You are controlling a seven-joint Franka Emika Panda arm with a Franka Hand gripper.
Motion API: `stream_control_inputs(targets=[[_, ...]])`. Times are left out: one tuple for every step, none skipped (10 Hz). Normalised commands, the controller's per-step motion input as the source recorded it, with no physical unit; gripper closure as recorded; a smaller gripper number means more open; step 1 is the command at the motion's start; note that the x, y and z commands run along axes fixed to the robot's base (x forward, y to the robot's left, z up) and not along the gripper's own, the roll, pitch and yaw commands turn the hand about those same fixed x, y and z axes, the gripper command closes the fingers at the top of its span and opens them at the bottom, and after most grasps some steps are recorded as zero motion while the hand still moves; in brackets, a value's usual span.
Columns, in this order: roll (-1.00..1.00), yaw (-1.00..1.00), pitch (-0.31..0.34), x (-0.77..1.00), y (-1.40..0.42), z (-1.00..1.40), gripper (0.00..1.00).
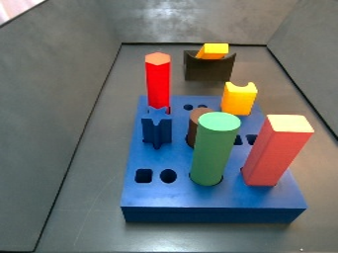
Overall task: Pick up the double-square object. Move up. Rotate the double-square object. Place the double-square object on the fixture. Regrasp the double-square object. Move to above the board. Insert the double-square object.
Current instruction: Regrasp the double-square object.
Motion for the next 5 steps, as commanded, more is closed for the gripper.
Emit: stream_control_inputs(targets=[[1.00, 0.09, 0.154, 0.12, -0.05, -0.01, 0.00], [1.00, 0.12, 0.182, 0.13, -0.05, -0.01, 0.00], [1.00, 0.14, 0.204, 0.14, -0.05, -0.01, 0.00], [1.00, 0.20, 0.233, 0.16, -0.05, -0.02, 0.00], [0.96, 0.22, 0.236, 0.17, -0.06, -0.02, 0.00]])
